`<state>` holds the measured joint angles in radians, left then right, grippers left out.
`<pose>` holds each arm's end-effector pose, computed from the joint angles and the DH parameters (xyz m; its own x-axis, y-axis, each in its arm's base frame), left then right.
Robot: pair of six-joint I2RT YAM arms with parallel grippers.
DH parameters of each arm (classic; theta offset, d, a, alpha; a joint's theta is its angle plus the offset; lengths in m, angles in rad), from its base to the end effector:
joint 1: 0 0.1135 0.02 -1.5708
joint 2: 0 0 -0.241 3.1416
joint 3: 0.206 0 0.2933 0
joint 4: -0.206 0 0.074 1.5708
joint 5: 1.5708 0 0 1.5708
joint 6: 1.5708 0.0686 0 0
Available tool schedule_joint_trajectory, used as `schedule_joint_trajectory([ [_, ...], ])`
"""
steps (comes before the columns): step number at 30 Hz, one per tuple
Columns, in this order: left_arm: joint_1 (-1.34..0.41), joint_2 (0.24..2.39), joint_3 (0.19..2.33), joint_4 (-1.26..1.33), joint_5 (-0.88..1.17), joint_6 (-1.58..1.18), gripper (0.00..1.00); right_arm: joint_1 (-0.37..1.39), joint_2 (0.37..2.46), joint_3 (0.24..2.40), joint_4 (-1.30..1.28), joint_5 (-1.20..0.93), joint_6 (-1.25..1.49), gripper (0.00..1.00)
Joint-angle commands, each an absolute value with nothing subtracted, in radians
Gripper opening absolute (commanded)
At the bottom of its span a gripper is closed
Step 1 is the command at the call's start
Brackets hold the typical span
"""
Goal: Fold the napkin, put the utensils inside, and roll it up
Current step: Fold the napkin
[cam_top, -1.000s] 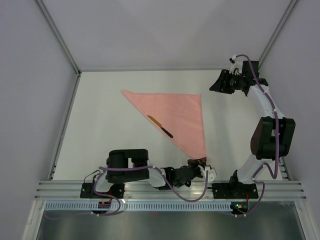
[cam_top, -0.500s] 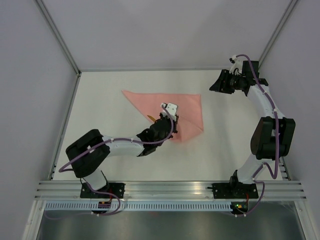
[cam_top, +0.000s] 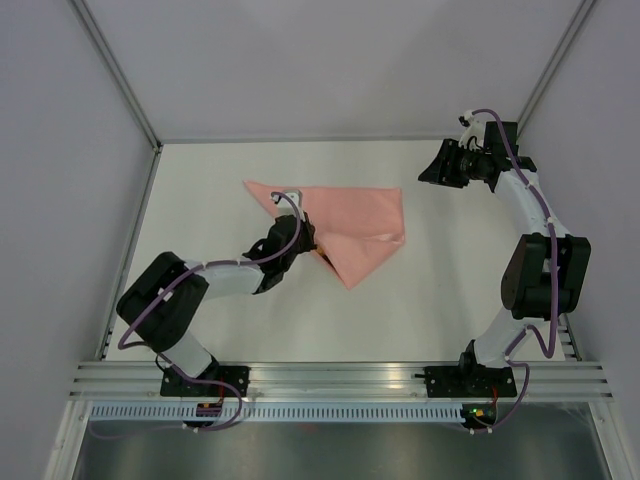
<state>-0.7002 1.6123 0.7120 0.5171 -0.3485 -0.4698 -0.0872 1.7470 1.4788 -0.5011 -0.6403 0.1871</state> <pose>0.3086 -0.2294 0.1149 -0.4195 -0.2029 -0.8848 0.1946 0.9319 -0.3060 0.4495 0.0018 0.2428 -0.7474 0.2151 -0.6286 -0.2226 0.8104 0.5420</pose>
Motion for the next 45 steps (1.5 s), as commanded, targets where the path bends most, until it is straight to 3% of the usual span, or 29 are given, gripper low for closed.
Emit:
schedule_joint_trajectory([
  [1, -0.678, 1.603, 0.715, 0.514, -0.299, -0.543, 0.02, -0.083, 1.736, 1.483, -0.499, -0.657, 0.216, 0.50],
  [37, -0.519, 1.766, 0.782, 0.488, -0.152, -0.606, 0.03, -0.068, 1.753, 1.485, -0.503, -0.646, 0.203, 0.50],
  [43, -0.502, 1.767, 0.793, 0.482, -0.146, -0.611, 0.11, -0.067, 1.753, 1.483, -0.503, -0.646, 0.201, 0.50],
  [45, -0.495, 1.761, 0.795, 0.485, -0.147, -0.607, 0.25, -0.069, 1.753, 1.485, -0.506, -0.647, 0.201, 0.50],
])
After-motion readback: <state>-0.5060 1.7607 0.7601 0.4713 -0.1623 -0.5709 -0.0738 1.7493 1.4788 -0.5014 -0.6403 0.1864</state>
